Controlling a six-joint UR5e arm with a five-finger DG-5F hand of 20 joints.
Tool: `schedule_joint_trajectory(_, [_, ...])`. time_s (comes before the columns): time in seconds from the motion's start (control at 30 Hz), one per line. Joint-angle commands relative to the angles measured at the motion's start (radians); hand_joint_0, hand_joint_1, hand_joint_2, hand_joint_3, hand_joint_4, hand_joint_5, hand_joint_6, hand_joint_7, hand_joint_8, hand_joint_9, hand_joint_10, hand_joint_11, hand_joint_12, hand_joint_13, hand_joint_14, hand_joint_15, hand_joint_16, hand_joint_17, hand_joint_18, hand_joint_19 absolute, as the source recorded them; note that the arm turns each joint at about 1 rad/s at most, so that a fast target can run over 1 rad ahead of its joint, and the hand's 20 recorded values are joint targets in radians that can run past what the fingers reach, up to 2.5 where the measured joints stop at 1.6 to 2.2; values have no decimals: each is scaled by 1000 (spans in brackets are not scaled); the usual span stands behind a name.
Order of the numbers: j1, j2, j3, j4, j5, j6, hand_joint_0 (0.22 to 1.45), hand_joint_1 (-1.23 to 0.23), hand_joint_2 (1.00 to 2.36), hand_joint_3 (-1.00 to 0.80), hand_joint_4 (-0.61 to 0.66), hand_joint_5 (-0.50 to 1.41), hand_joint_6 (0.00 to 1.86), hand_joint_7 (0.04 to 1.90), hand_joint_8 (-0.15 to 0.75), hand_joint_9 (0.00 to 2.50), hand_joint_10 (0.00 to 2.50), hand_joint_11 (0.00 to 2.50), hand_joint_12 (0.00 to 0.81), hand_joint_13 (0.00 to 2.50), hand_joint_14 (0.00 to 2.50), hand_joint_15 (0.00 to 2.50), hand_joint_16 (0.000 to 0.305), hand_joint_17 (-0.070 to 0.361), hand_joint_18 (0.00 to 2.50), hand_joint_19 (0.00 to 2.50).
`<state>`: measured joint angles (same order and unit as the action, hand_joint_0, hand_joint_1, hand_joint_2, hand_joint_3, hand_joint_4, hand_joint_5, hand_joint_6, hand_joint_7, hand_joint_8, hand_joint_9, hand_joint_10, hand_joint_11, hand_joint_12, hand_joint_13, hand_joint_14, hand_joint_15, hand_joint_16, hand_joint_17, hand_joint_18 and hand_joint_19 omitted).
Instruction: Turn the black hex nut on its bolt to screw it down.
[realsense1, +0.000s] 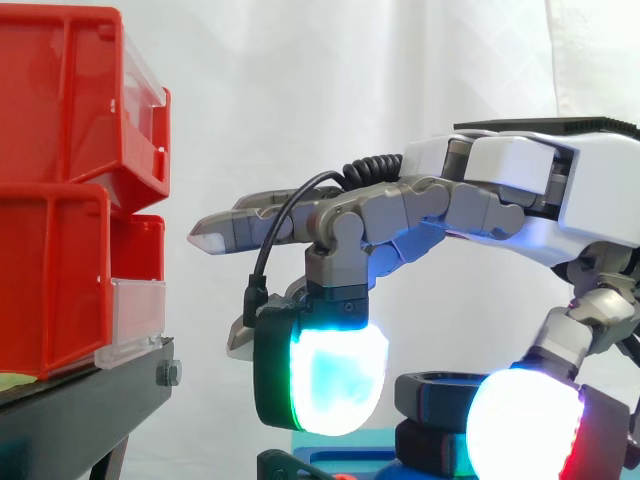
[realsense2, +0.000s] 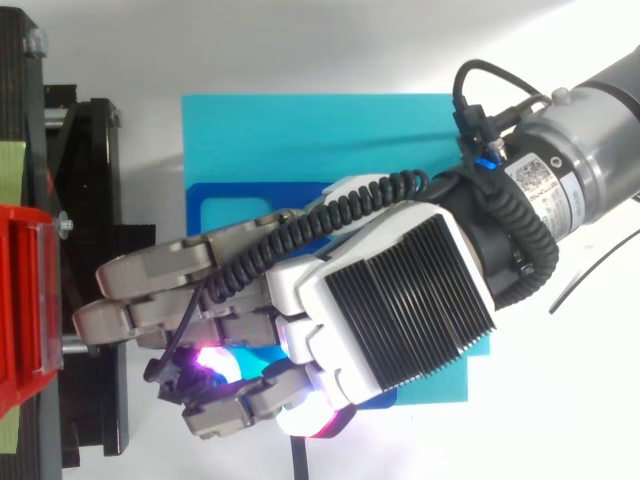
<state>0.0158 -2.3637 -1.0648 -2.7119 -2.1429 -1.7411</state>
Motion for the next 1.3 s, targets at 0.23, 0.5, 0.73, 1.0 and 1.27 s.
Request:
schedule_joint_trajectory(0.23, [-11,1,55,-49,-22,-2,373,-478,1000,-500,224,-50,502,1254,245,702,0,33,408,254,0,0,55,124,160,185])
schedule_joint_trajectory(0.5, [-28,0,74,-86,-35,-3,323,-486,1000,-500,297,-81,503,950,249,670,0,0,443,233,0,0,61,138,162,168])
schedule_joint_trajectory(0.73, [-46,0,74,-109,-71,-3,298,-549,1000,-500,299,-93,503,864,257,643,0,0,461,200,0,0,63,142,129,168])
schedule_joint_trajectory(1.0, [-57,1,83,-131,-81,-3,353,-543,1000,-500,292,-86,503,962,243,639,0,1,478,198,0,0,59,133,127,229])
schedule_joint_trajectory(1.27, [-66,0,88,-150,-94,-8,356,-552,1000,-500,283,-77,503,1028,242,649,0,7,479,197,0,0,59,134,136,221])
